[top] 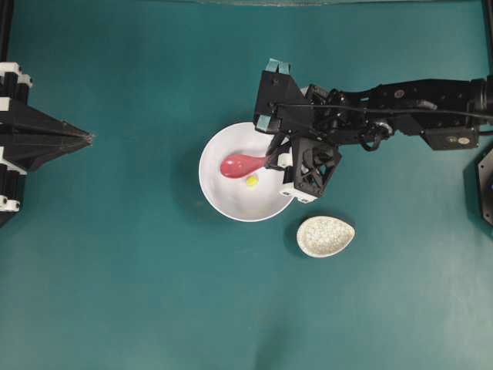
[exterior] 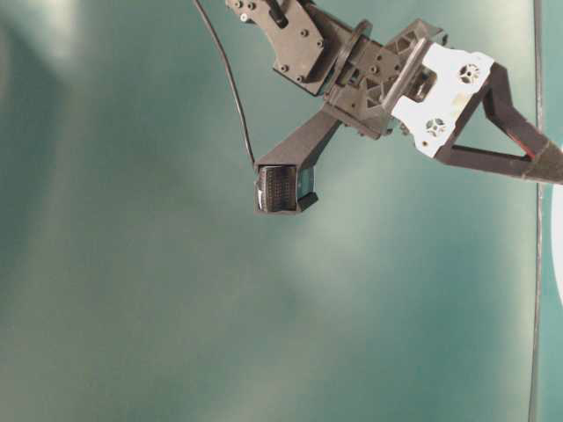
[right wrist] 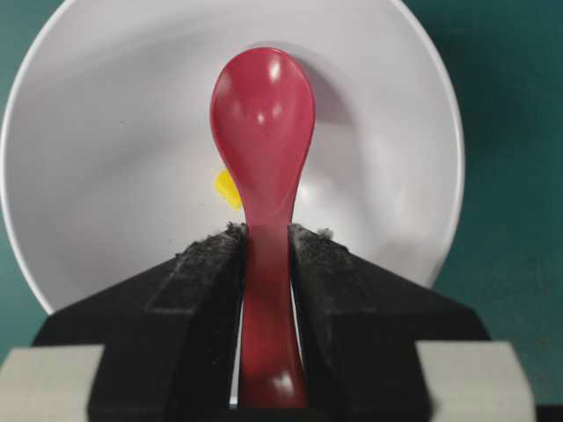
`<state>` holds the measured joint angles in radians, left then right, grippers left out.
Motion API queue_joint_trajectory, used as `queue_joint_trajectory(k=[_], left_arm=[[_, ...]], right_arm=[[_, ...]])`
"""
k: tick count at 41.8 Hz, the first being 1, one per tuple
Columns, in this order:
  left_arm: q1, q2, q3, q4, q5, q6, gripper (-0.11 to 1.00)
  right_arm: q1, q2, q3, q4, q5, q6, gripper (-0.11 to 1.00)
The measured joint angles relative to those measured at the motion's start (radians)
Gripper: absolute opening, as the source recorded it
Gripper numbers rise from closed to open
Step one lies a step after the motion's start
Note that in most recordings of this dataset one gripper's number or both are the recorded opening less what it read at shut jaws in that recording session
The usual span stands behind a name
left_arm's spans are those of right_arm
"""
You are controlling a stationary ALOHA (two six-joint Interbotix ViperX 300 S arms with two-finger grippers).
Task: Scoop the yellow hexagonal prism block from the bowl with a spoon using the right arm.
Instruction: 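Lower the spoon into the bowl beside the yellow block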
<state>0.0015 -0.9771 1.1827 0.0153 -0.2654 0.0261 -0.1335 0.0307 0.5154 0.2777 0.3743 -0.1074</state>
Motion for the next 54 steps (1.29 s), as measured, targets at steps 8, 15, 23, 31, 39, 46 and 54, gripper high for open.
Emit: queue_joint_trajectory(k=[8,15,23,31,39,46,54], left_arm=[[0.000,0.000,0.000,0.000,0.005,0.000,0.00],[0.000,0.000,0.000,0.000,0.017,0.000,0.00],[0.000,0.000,0.000,0.000,0.020,0.000,0.00],[0.000,0.000,0.000,0.000,0.020,0.000,0.00],[0.000,0.000,0.000,0.000,0.018,0.000,0.00],[0.000,0.000,0.000,0.000,0.018,0.000,0.00],[0.000,0.000,0.000,0.000,0.020,0.000,0.00]], right_arm=[[0.000,-0.037,-0.032,0.006,0.038,0.017,0.24],[-0.003,-0.124,-0.060,0.005,0.186,0.091,0.24],[-0.003,-0.161,-0.077,-0.002,0.339,0.155,0.24],[-0.005,-0.158,-0.078,-0.012,0.397,0.181,0.24],[-0.005,-0.117,-0.080,-0.015,0.426,0.184,0.24],[-0.003,-0.063,-0.080,-0.017,0.453,0.184,0.24],[-0.005,-0.029,-0.087,-0.025,0.454,0.184,0.24]])
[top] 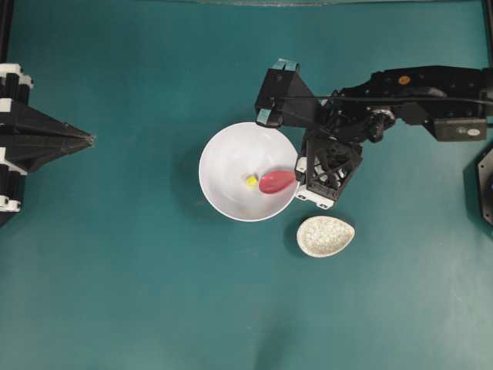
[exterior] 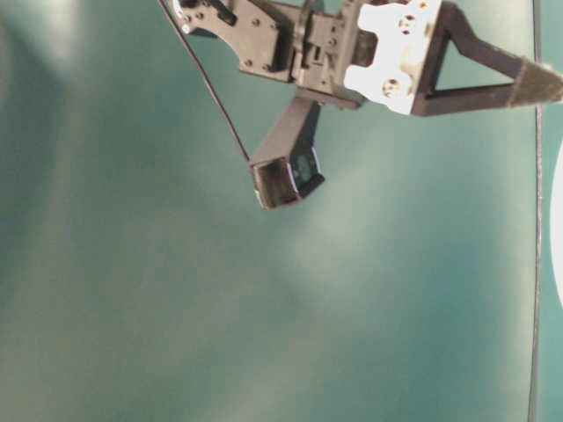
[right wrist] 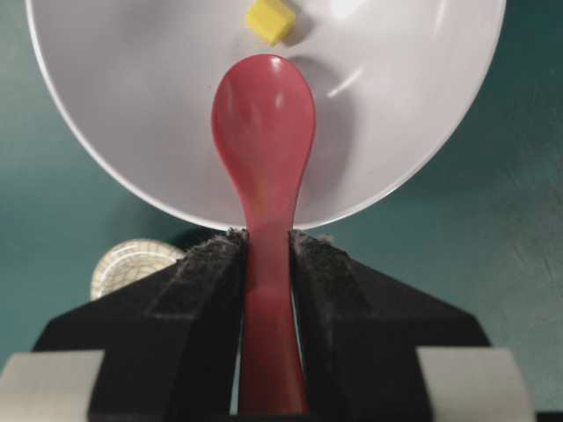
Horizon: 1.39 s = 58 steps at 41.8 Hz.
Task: Scoop the yellow hexagonal prism block from the bowl with a spoon using the right arm.
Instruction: 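Lower the spoon into the bowl beside the yellow block, then push the spoon bowl under the yellow block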
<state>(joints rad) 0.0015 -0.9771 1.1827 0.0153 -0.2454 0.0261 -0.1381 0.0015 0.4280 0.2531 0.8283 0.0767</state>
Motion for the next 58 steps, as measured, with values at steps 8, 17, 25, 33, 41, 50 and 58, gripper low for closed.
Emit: queue_joint_trajectory(k=[8,17,25,33,41,50,58], left_arm=[[0.000,0.000,0.000,0.000,0.000,0.000,0.00],[0.000,0.000,0.000,0.000,-0.002,0.000,0.00],[0.000,0.000,0.000,0.000,0.000,0.000,0.00],[-0.002,0.000,0.000,0.000,0.000,0.000,0.00],[0.000,0.000,0.000,0.000,0.000,0.000,0.00],[0.000,0.000,0.000,0.000,0.000,0.000,0.00],[0.000,0.000,0.000,0.002,0.000,0.000,0.00]], right_arm=[[0.002,0.018,-0.009,-0.006,-0.002,0.000,0.24],[0.000,0.046,-0.020,-0.009,-0.018,0.000,0.24],[0.000,0.075,-0.031,-0.009,-0.049,-0.008,0.24],[0.000,0.092,-0.043,-0.011,-0.106,-0.015,0.24],[0.002,0.097,-0.044,-0.015,-0.169,-0.018,0.24],[0.000,0.097,-0.044,-0.021,-0.225,-0.014,0.24],[0.002,0.097,-0.044,-0.021,-0.256,-0.014,0.24]])
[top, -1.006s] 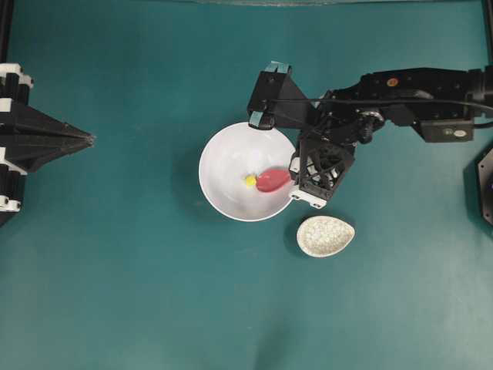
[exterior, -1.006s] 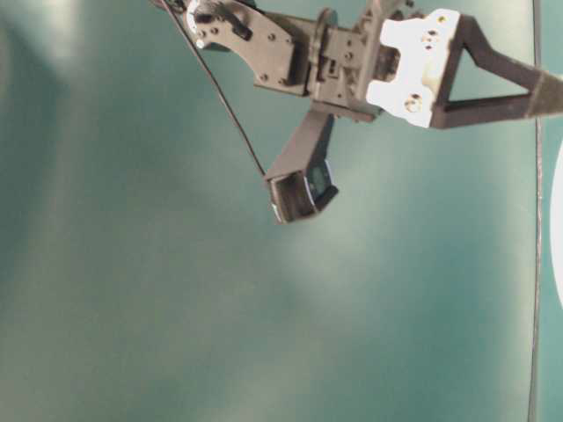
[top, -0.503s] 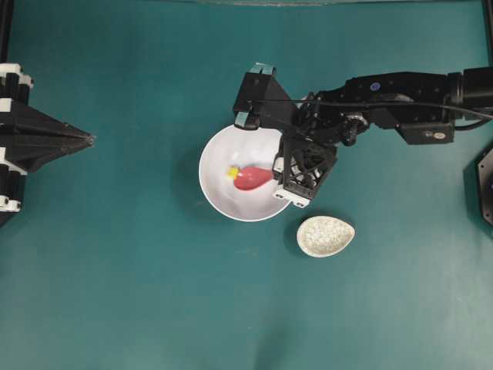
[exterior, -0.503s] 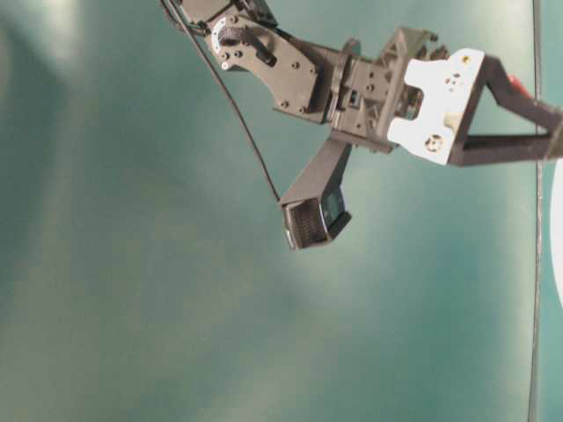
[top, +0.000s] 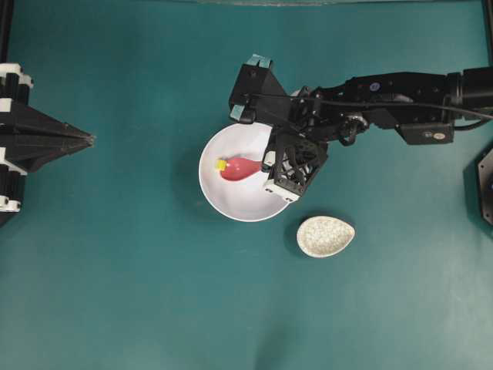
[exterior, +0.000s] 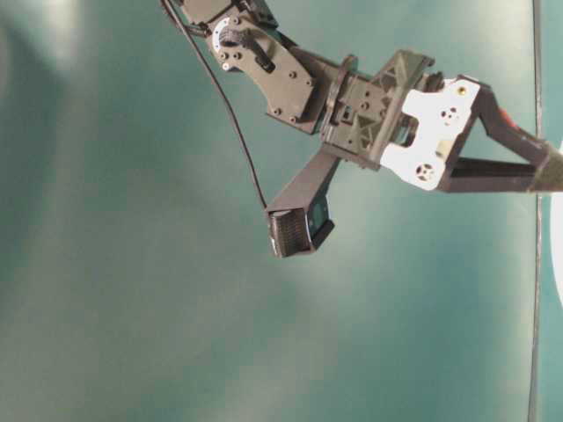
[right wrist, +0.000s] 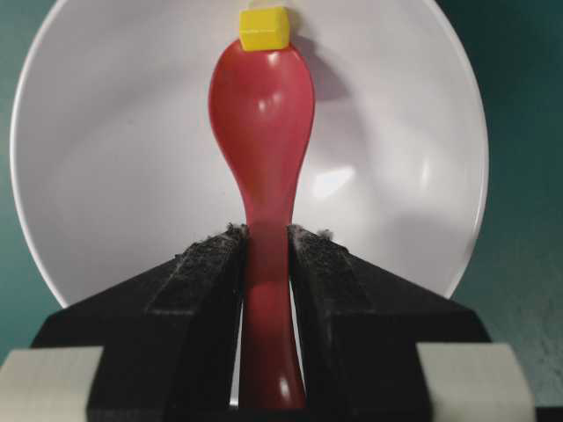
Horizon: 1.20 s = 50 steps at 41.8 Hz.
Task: Scoop the yellow hexagonal prism block from the bowl with a spoon using the right arm.
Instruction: 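Push the spoon bowl under the yellow block, then tilt and raise the spoon holding the yellow block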
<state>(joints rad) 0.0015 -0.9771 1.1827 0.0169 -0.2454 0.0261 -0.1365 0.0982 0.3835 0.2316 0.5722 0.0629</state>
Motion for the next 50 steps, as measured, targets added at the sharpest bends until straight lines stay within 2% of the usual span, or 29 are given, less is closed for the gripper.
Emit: queue_joint_trajectory(k=[25,37,50], left_arm=[[-0.002,0.000,0.000,-0.002,0.000,0.000,0.00],[0.000,0.000,0.000,-0.002,0.000,0.000,0.00],[0.000,0.000,0.000,0.000,0.000,0.000,0.00]], right_arm=[[0.000,-0.029,0.031,0.000,-0.109,0.005,0.24],[0.008,-0.083,0.110,0.000,-0.219,0.014,0.24],[0.037,-0.218,0.233,0.002,-0.376,0.015,0.24]])
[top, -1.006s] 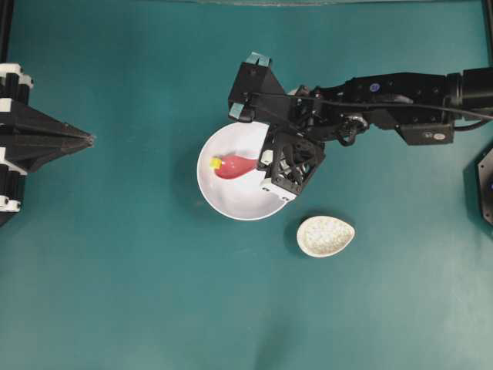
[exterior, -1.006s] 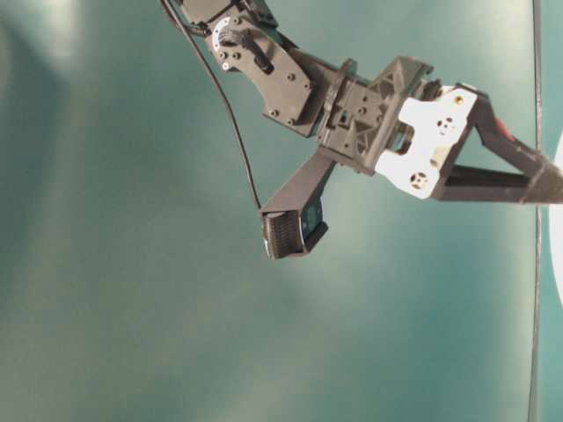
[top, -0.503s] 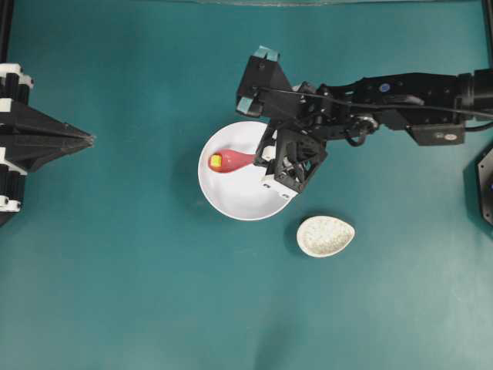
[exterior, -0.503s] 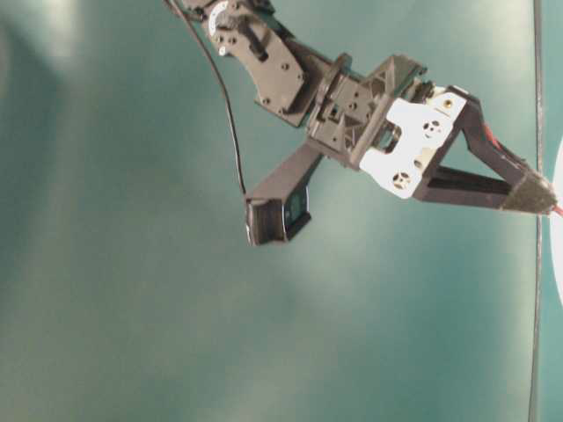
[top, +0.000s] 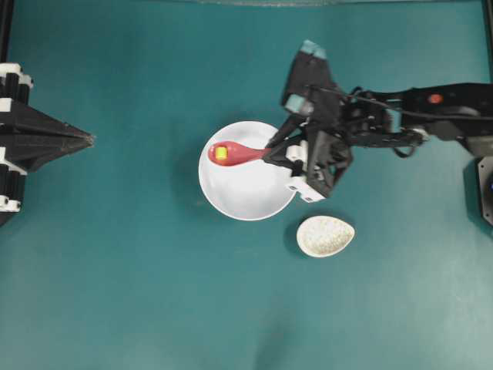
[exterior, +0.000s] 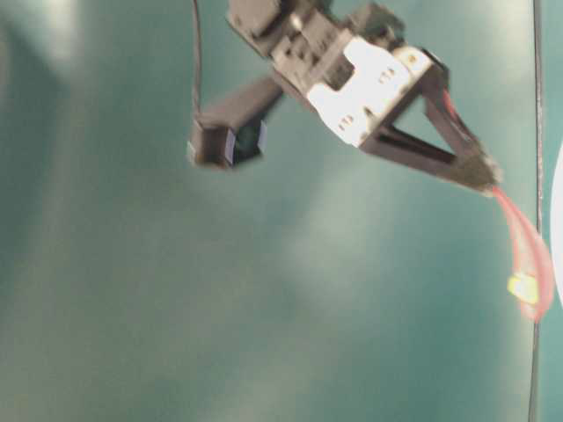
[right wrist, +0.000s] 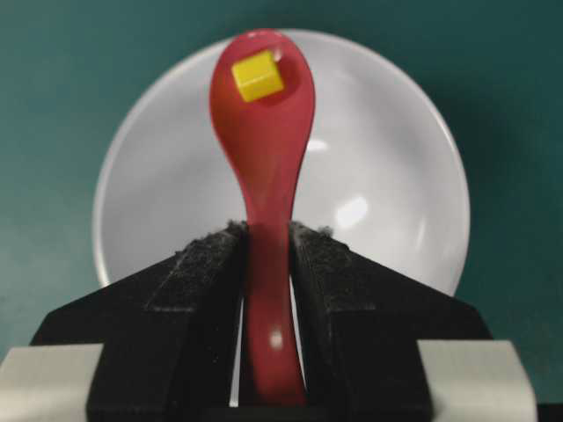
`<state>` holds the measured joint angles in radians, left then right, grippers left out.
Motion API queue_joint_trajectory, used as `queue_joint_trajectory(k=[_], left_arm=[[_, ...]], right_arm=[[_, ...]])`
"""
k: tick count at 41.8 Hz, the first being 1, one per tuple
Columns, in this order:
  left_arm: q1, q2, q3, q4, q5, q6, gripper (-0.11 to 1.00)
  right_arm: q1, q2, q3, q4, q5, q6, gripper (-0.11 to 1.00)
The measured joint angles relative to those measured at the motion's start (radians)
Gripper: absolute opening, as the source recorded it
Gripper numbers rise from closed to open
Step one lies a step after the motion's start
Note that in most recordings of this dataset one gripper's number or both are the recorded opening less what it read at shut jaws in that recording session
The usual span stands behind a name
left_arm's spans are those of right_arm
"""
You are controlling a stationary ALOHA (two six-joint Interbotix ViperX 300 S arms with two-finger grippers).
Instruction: Scoop the yellow hexagonal prism block from the bowl with a spoon using the right arm.
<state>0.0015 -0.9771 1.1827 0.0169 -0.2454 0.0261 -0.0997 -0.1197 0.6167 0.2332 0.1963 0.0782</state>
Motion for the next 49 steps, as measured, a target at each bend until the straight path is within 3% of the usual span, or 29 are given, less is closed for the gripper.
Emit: queue_joint_trajectory(k=[19,49], left_arm=[[0.000,0.000,0.000,-0.002,0.006,0.000,0.00],[0.000,0.000,0.000,-0.002,0.038,0.000,0.00]], right_arm=[[0.003,-0.232,0.097,0.000,-0.055,-0.003,0.24],[0.002,-0.253,0.107,0.002,-0.075,-0.002,0.24]])
